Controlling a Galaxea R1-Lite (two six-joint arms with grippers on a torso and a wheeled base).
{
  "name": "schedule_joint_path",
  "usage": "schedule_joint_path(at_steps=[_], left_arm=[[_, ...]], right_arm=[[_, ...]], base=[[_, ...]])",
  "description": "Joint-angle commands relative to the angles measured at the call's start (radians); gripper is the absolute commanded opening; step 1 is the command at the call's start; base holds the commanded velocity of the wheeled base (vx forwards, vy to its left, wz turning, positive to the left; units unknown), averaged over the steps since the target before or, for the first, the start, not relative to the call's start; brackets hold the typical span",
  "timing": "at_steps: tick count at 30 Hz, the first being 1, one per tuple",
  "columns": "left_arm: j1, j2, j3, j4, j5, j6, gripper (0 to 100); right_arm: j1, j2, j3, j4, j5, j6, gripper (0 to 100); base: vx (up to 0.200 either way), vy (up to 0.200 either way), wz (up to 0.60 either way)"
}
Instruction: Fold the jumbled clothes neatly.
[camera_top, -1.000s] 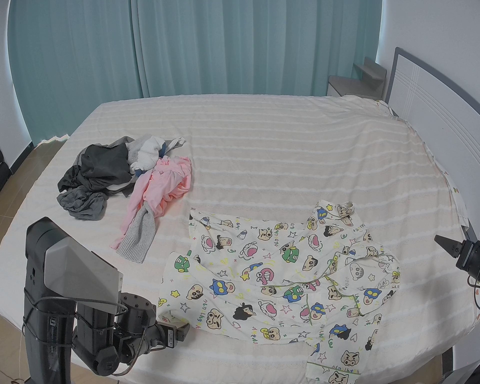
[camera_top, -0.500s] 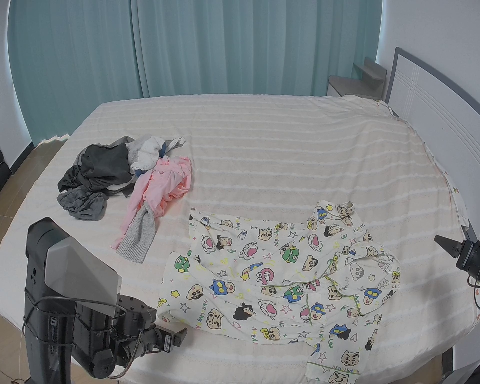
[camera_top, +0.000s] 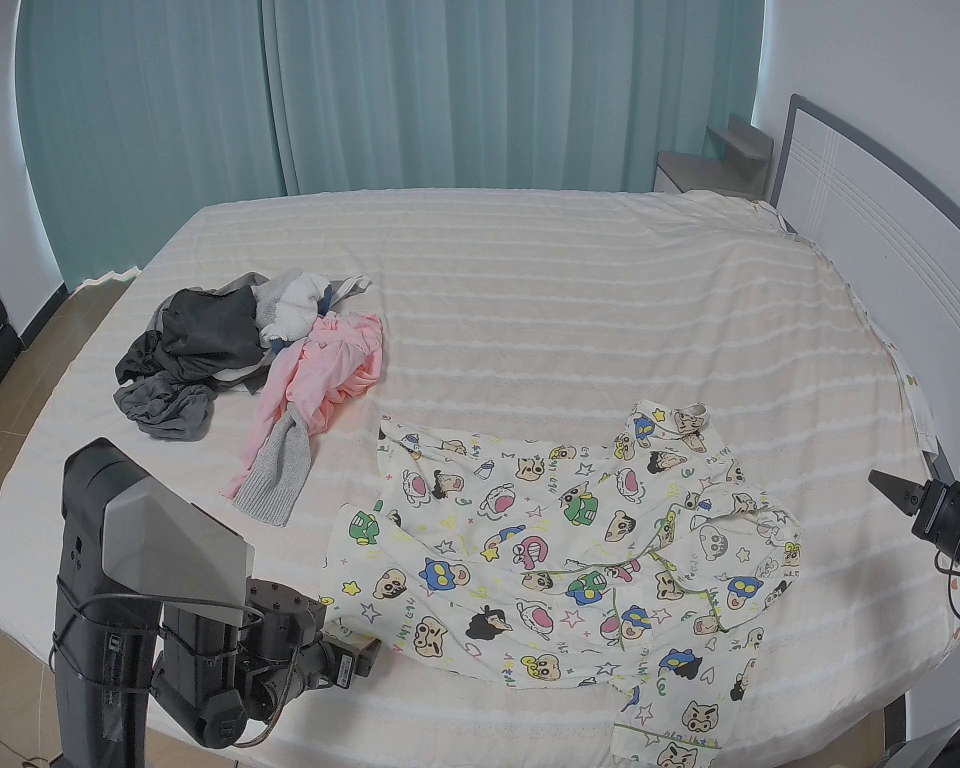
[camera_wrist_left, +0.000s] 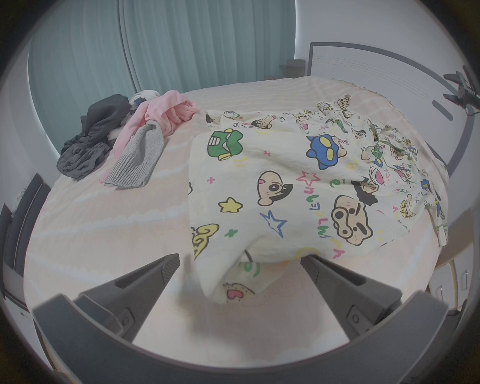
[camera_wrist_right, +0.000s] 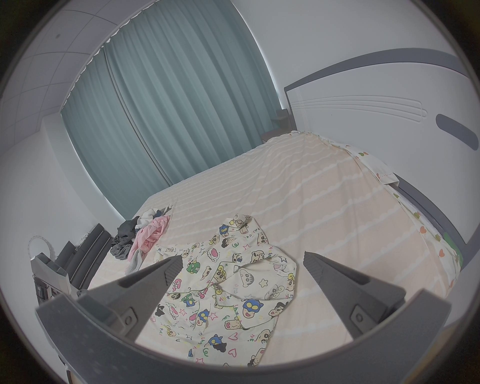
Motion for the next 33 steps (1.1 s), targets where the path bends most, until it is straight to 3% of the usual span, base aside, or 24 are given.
schedule_joint_path(at_steps=[1,10,11,27,31,33], left_arm=[[0.000,0.016,-0.015,-0.015,0.003,0.027,100],[0.000,0.027,-0.045,-0.015,0.011,0.040,100],[0.000,0.027,-0.046,-0.015,0.011,0.041,0],[0.000,0.004,-0.008,-0.015,-0.001,0.069,0],[0.003,-0.093,0.018,0.059,-0.073,0.092,0],[0.007,-0.181,0.011,0.169,-0.110,0.095,0]], right_arm=[[0.000,0.002,0.000,0.000,0.001,0.000,100],[0.000,0.002,0.000,0.000,0.001,0.000,100],[0.000,0.002,0.000,0.000,0.001,0.000,100],[0.000,0.003,0.000,0.000,0.001,0.000,100],[0.000,0.002,0.000,0.000,0.001,0.000,100],[0.000,0.002,0.000,0.000,0.001,0.000,100]], base=[[0.000,0.000,0.00],[0.000,0.000,0.00],[0.000,0.000,0.00],[0.000,0.000,0.00],[0.000,0.000,0.00],[0.000,0.000,0.00]])
